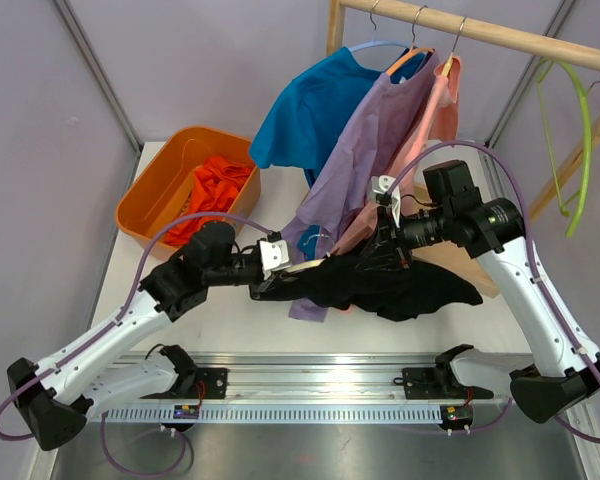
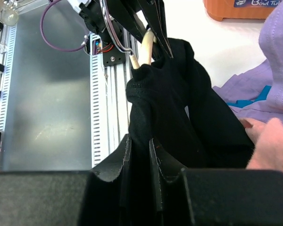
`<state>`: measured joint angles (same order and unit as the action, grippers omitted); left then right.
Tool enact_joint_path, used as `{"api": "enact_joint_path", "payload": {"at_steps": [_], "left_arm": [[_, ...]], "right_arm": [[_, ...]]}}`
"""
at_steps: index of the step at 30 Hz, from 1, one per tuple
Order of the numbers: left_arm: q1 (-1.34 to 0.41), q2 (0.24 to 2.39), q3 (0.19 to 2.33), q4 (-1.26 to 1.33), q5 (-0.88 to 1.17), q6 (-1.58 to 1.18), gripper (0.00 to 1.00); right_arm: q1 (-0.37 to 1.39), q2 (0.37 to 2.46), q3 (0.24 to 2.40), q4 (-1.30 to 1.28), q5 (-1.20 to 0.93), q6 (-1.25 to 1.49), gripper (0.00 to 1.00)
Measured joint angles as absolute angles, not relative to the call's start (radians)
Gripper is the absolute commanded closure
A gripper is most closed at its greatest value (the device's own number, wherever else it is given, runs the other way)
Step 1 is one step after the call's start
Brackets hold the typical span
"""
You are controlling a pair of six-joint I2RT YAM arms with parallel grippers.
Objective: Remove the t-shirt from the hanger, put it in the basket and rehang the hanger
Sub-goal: Remove the tshirt from the hanger
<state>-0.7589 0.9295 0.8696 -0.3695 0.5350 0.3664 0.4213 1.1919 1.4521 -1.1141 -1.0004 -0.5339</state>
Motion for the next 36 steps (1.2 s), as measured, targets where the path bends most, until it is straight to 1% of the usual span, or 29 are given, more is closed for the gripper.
{"api": "enact_joint_path", "payload": {"at_steps": [1, 3, 4, 7, 8, 11, 15, 19, 21, 22, 24, 25, 26, 27, 29, 30, 31, 32, 33, 34, 36], "left_arm": [[-0.76, 0.923, 0.87, -0.371, 0.536, 0.359, 1.0], [-0.766, 0.907, 0.869, -0.384, 0.536, 0.34, 1.0], [-0.772, 0.901, 0.869, -0.396, 0.535, 0.328, 1.0], [-0.796, 0.892, 0.87, -0.403, 0.522, 0.29, 1.0], [-0.807, 0.893, 0.871, -0.407, 0.514, 0.283, 1.0], [-0.842, 0.918, 0.902, -0.438, 0.482, 0.278, 1.0], [-0.872, 0.956, 0.964, -0.482, 0.435, 0.285, 1.0], [-0.883, 0.969, 1.012, -0.513, 0.398, 0.307, 1.0], [-0.884, 0.971, 1.028, -0.535, 0.387, 0.319, 1.0], [-0.885, 0.972, 1.036, -0.545, 0.381, 0.325, 1.0], [-0.886, 0.978, 1.051, -0.562, 0.372, 0.336, 1.0], [-0.888, 0.981, 1.058, -0.569, 0.368, 0.34, 1.0], [-0.889, 0.984, 1.065, -0.577, 0.364, 0.342, 1.0], [-0.889, 0.985, 1.067, -0.581, 0.361, 0.343, 1.0], [-0.89, 0.985, 1.068, -0.582, 0.356, 0.34, 1.0], [-0.891, 0.985, 1.068, -0.582, 0.352, 0.335, 0.95], [-0.891, 0.983, 1.068, -0.58, 0.347, 0.324, 0.83], [-0.894, 0.98, 1.068, -0.575, 0.337, 0.309, 0.7], [-0.895, 0.975, 1.066, -0.564, 0.322, 0.29, 0.53], [-0.896, 0.963, 1.063, -0.54, 0.296, 0.264, 0.42], [-0.895, 0.914, 1.048, -0.482, 0.237, 0.188, 0.14]], "right_arm": [[0.425, 1.19, 1.452, -1.112, -1.0, -0.534, 0.83], [0.437, 1.189, 1.454, -1.113, -0.997, -0.538, 0.72], [0.451, 1.191, 1.46, -1.117, -0.985, -0.542, 0.61], [0.52, 1.214, 1.486, -1.137, -0.949, -0.564, 0.53], [0.537, 1.224, 1.493, -1.142, -0.94, -0.57, 0.49], [0.581, 1.264, 1.523, -1.16, -0.909, -0.58, 0.46], [0.609, 1.303, 1.554, -1.172, -0.861, -0.585, 0.47], [0.626, 1.309, 1.558, -1.179, -0.815, -0.588, 0.5], [0.632, 1.309, 1.558, -1.179, -0.799, -0.59, 0.56], [0.635, 1.309, 1.558, -1.18, -0.794, -0.591, 0.67], [0.639, 1.309, 1.559, -1.18, -0.785, -0.596, 0.76], [0.64, 1.309, 1.559, -1.18, -0.78, -0.594, 0.87], [0.64, 1.309, 1.559, -1.18, -0.777, -0.595, 0.92], [0.641, 1.309, 1.56, -1.179, -0.773, -0.592, 1.0], [0.641, 1.309, 1.56, -1.179, -0.769, -0.586, 1.0], [0.641, 1.308, 1.56, -1.177, -0.767, -0.583, 1.0], [0.641, 1.306, 1.559, -1.173, -0.764, -0.579, 1.0], [0.641, 1.303, 1.559, -1.167, -0.76, -0.576, 1.0], [0.641, 1.297, 1.559, -1.161, -0.754, -0.572, 1.0], [0.638, 1.287, 1.555, -1.156, -0.739, -0.565, 1.0], [0.624, 1.26, 1.538, -1.142, -0.714, -0.549, 1.0]]}}
